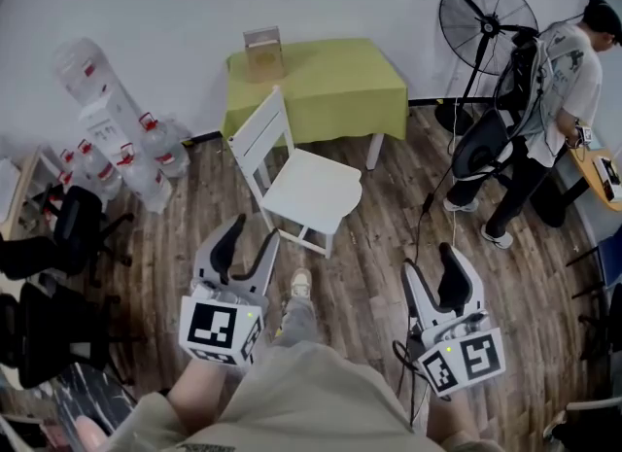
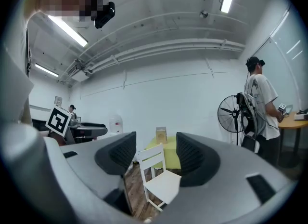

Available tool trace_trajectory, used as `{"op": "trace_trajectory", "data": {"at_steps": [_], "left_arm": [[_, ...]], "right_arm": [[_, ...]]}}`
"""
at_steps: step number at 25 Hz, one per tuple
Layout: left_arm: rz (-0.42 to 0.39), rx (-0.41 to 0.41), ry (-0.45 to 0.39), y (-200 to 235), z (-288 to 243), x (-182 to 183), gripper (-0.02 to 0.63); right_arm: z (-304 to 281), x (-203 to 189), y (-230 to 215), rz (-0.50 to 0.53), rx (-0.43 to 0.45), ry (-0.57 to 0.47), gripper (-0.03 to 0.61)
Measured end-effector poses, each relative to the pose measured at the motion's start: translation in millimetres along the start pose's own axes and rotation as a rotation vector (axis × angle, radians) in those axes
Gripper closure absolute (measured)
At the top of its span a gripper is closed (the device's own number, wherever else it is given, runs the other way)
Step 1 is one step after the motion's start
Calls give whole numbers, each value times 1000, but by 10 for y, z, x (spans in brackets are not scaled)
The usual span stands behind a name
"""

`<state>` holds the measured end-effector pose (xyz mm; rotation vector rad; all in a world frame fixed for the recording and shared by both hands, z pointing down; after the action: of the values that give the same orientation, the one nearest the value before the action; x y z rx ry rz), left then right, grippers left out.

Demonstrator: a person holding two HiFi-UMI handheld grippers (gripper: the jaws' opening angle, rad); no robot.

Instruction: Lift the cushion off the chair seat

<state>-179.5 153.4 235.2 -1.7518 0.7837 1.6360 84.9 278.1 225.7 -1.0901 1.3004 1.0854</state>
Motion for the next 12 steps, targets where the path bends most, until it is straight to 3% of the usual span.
{"op": "trace_trajectory", "data": {"at_steps": [12], "left_arm": [[9,-8,62,732,-1196,-48,411]], "right_arm": [[-1326,-29,-387,-36,37,40,319]]}}
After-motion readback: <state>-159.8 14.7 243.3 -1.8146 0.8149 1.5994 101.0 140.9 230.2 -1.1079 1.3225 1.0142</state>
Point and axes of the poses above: the fingertips, and each gripper's own axes: z backward along the fingers, y to its left, x out of its top, the point moved 7 cm from there along z, backward along the fingers, and after that the axes turned 4 degrees about z, right-handed, at the moved point
